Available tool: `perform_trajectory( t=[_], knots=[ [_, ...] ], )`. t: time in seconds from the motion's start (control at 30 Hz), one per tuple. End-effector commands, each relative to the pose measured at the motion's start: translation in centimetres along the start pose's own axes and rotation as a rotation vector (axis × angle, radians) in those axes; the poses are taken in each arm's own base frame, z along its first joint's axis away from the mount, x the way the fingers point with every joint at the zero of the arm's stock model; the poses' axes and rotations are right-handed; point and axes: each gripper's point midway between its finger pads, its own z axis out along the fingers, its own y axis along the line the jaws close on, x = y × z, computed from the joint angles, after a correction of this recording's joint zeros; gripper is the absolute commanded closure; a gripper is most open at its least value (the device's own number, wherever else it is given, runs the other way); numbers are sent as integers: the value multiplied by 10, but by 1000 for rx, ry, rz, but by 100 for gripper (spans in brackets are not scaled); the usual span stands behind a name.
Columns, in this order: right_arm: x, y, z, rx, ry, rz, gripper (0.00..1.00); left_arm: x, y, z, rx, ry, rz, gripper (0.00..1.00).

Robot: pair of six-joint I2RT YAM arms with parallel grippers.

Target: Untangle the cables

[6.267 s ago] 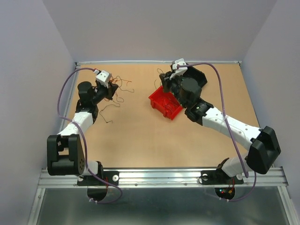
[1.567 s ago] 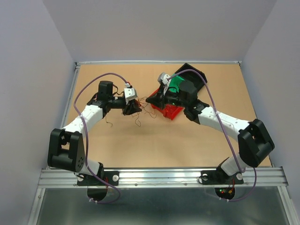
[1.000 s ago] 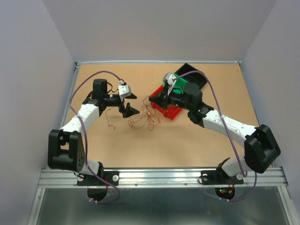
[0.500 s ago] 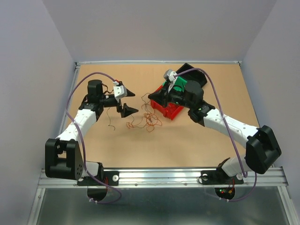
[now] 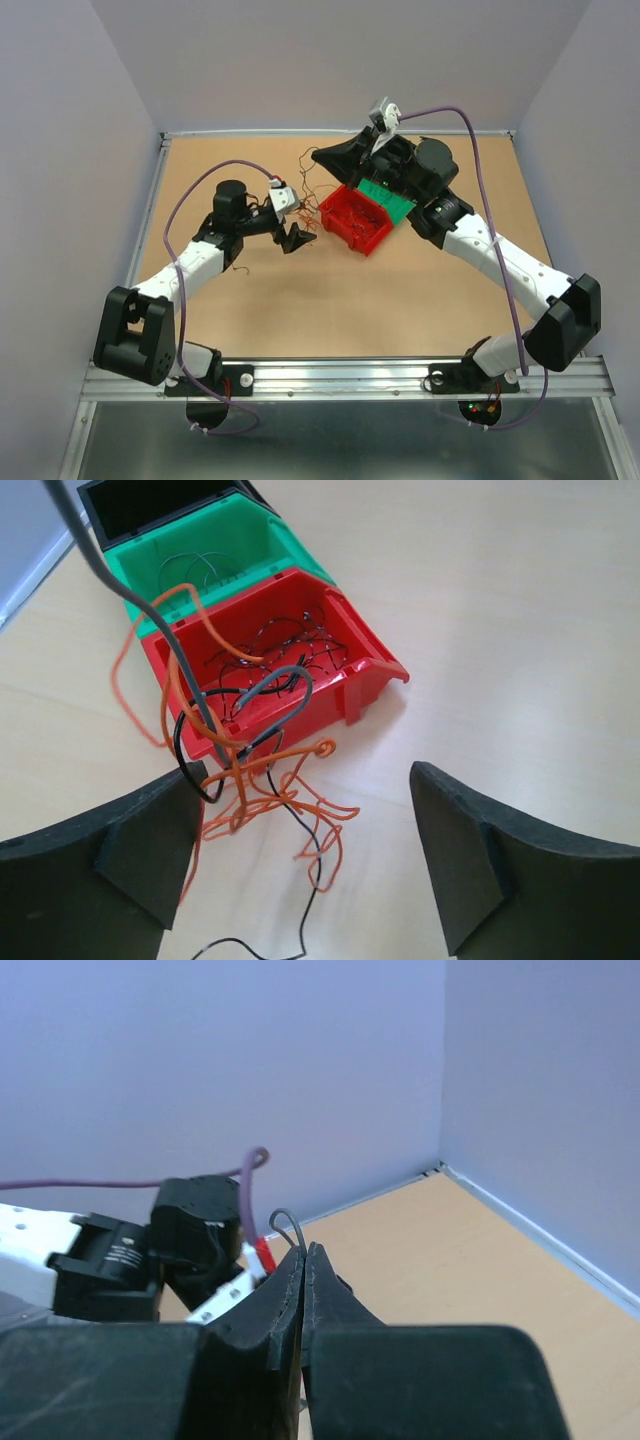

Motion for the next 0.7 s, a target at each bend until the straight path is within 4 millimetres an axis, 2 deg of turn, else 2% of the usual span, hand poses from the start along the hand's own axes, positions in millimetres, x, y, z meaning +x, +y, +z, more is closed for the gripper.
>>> perform_trajectory(
  t=[0.0, 0.03, 0.07, 0.1, 0.13, 0.2, 0.27, 0.37, 0.43, 0.47, 0.5, 0.57, 0.6, 0.67],
  knots=[
    [-46, 22, 7, -89, -103, -1, 99, 2, 14, 13, -64, 0, 2, 11],
    [-51, 24, 7, -97, -117, 3, 99, 4, 15, 16, -66, 8, -1, 16],
    [-55, 25, 7, -98, -125, 2, 100, 12, 17, 20, -69, 24, -13, 32],
    [-58, 25, 7, -97, -129, 3, 100, 11, 21, 21, -81, 27, -23, 43],
    [-64, 28, 5, -103, -140, -3, 100, 14, 27, 22, -106, 38, -31, 58],
    [-68, 30, 3, -105, -146, -10, 99, 20, 36, 24, -144, 59, -43, 95],
    [-82, 31, -3, -88, -167, -31, 99, 25, 40, 24, -166, 71, -43, 100],
    [-106, 29, -16, -21, -217, -74, 99, 32, 50, 23, -215, 98, -42, 100],
    [-118, 23, -24, 36, -244, -95, 99, 34, 63, 19, -282, 116, -41, 100],
    [-131, 26, -33, 48, -271, -109, 99, 37, 69, 18, -304, 126, -53, 100],
    [-136, 22, -38, 87, -286, -120, 100, 38, 82, 11, -354, 133, -60, 100],
    [-155, 25, -55, 122, -333, -142, 99, 43, 92, 5, -382, 136, -100, 100],
    [-160, 25, -62, 140, -347, -151, 99, 46, 98, 0, -393, 136, -120, 100],
    [-158, 18, -74, 200, -356, -158, 100, 46, 113, -11, -398, 114, -159, 100]
  ],
)
